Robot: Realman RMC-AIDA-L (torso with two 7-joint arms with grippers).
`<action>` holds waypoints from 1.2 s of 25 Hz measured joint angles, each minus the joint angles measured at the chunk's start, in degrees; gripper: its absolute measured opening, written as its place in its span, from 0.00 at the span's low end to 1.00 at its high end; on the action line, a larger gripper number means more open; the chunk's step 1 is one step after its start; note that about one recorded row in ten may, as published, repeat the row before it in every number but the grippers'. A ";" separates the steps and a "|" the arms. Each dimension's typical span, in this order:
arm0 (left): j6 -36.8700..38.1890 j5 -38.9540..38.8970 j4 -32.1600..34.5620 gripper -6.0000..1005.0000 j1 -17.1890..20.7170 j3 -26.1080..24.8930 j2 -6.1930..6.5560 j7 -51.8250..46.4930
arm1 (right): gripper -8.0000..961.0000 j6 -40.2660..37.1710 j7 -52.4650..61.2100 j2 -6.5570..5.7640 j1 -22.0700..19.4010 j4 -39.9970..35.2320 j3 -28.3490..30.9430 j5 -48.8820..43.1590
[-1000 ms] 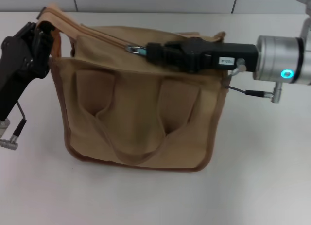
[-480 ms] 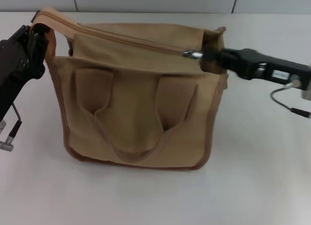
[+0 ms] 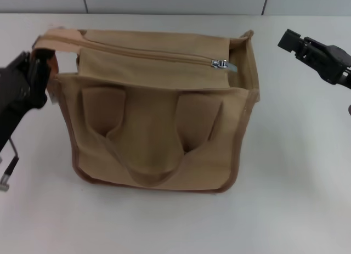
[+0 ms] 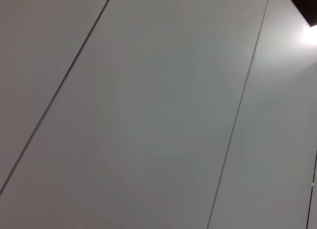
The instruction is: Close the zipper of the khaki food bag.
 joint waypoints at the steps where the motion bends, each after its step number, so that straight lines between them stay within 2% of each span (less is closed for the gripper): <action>1: 0.01 0.06 0.10 0.09 0.64 0.86 0.05 0.73 | 0.18 0.03 -0.37 0.08 -0.03 0.21 0.02 0.00; 3: -0.08 0.09 0.37 0.09 2.13 2.35 0.21 1.71 | 0.25 0.18 -0.84 0.12 0.12 0.93 0.04 0.01; 6: -0.35 0.11 1.05 0.09 3.75 2.77 0.27 1.84 | 0.27 0.26 -1.38 0.14 0.46 1.60 0.06 0.01; 8: -0.49 0.11 2.95 0.09 7.08 2.83 0.27 1.95 | 0.29 0.17 -3.44 0.18 0.94 2.65 0.12 0.04; 9: -0.49 0.11 2.95 0.13 7.08 2.83 0.27 1.95 | 0.29 0.17 -3.44 0.18 0.94 2.65 0.12 0.04; 13: 0.21 -0.16 7.05 0.30 12.26 2.58 0.49 2.03 | 0.32 -0.62 -7.32 0.92 1.31 2.92 0.17 0.09; 16: 1.19 -0.11 8.78 0.44 13.72 2.62 0.61 2.02 | 0.35 -1.03 -8.88 1.07 1.43 2.98 0.04 0.11; 18: 4.73 1.64 12.04 0.54 14.62 5.05 1.23 1.57 | 0.39 -4.09 -12.85 1.37 1.66 3.37 -0.49 0.11; 19: 4.73 1.64 12.04 0.56 14.62 5.05 1.23 1.57 | 0.40 -4.09 -12.85 1.37 1.66 3.37 -0.49 0.11; 20: 7.30 3.40 14.22 0.57 14.36 8.20 1.96 1.31 | 0.42 -6.99 -15.34 1.45 2.06 3.64 -1.45 0.02; 21: 7.30 3.40 14.22 0.59 14.36 8.20 1.96 1.31 | 0.44 -8.15 -16.46 1.46 2.24 3.68 -2.33 -0.11; 23: 10.25 4.36 16.87 0.62 13.02 14.43 3.14 1.20 | 0.47 -9.84 -18.81 1.47 2.38 3.75 -4.59 -0.27; 24: 10.25 4.36 16.87 0.64 13.02 14.43 3.14 1.20 | 0.51 -10.43 -20.35 1.47 2.41 3.85 -6.09 -0.28; 25: 10.35 4.78 18.79 0.66 11.74 18.42 3.43 0.91 | 0.55 -10.88 -22.12 1.48 2.43 3.99 -7.66 -0.29; 26: 10.35 4.78 18.79 0.67 11.74 18.42 3.43 0.91 | 0.60 -10.88 -22.12 1.48 2.43 3.99 -7.66 -0.29; 27: 10.20 5.45 19.76 0.69 10.93 20.31 3.45 0.74 | 0.64 -11.20 -23.90 1.48 2.44 4.12 -9.60 -0.41; 28: 9.68 7.83 21.19 0.71 9.26 22.44 3.47 0.38 | 0.68 -11.51 -27.93 1.45 2.61 4.08 -14.64 -1.11; 29: 9.68 7.83 21.19 0.73 9.26 22.44 3.47 0.38 | 0.72 -11.24 -29.26 1.41 2.81 3.70 -17.19 -1.96; 30: 8.81 11.27 22.28 0.74 7.40 23.33 3.56 -0.31 | 0.75 -10.74 -30.25 1.36 3.03 3.23 -19.56 -3.04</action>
